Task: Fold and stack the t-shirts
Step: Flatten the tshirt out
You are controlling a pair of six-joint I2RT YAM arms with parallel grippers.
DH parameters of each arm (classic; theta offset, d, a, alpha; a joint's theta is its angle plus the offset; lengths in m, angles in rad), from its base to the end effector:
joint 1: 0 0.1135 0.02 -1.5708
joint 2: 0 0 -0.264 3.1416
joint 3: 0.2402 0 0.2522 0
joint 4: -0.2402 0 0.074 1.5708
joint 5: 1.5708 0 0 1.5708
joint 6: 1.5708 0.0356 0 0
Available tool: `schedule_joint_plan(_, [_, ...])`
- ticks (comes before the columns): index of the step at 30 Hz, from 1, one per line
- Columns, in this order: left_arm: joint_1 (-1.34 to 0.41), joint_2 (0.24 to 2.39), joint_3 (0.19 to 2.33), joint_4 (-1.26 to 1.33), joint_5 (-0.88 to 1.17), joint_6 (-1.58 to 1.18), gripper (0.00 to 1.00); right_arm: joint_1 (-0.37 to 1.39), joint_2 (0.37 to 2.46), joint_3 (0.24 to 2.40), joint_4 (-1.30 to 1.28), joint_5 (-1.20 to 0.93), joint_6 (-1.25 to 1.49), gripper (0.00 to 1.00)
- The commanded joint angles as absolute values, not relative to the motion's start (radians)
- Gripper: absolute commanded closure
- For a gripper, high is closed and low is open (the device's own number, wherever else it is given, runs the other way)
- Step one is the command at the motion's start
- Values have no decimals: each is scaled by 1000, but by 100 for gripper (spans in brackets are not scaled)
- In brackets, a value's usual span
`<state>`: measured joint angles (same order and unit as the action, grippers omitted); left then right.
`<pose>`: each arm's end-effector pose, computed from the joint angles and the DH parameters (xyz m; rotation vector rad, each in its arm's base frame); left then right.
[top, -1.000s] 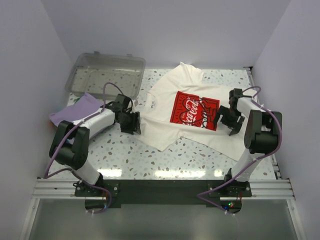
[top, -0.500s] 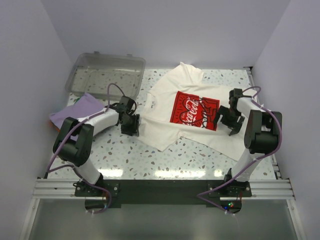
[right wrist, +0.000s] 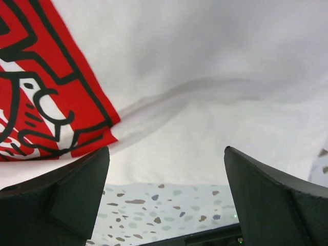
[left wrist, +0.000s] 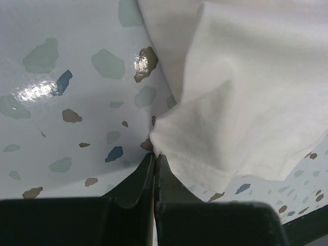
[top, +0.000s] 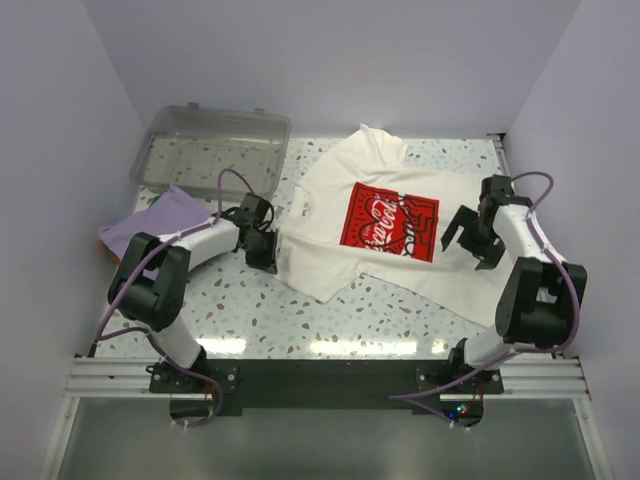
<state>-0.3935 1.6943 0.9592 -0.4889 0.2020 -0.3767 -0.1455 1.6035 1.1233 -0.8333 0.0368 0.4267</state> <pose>0.2849 -0.1260 0.1533 0.0748 2.8602 -0.4569 0.2981 -0.0450 0.2114 0.8199 2.7626 -0.0003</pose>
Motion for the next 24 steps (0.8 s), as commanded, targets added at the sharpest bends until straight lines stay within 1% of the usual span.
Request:
schedule_joint_plan(1, [-397,1717,960,-492,215,-348,100,-205,1500,1063,-916,93,405,3])
schedule_joint_plan(4, [-397,1721,982,-492,225,-347,100,-261,1434,990,-960,152,402,2])
schedule_joint_plan(7, [-397,1727,1002,-489,247,-351,100,-366,1356,910,-986,172,422,2])
schedule_joint_plan(9, [-397,1729,1012,-488,265,-353,100,-379,1315,923,-998,205,443,2])
schedule_joint_plan(10, [-397,1730,1015,-488,273,-353,100,-414,1313,928,-1006,209,446,2])
schedule_joint_plan(11, [-397,1727,1020,-489,285,-354,100,-434,1327,931,-1009,183,449,5])
schedule_joint_plan(14, [-397,1717,1032,-502,293,-347,100,-527,1368,916,-1029,131,446,9])
schedule_joint_plan(19, [-397,1686,1032,-528,302,-347,100,-604,1379,899,-1049,84,500,9])
schedule_joint_plan(24, [-396,1674,1035,-535,310,-348,100,-617,1381,870,-1052,90,583,9])
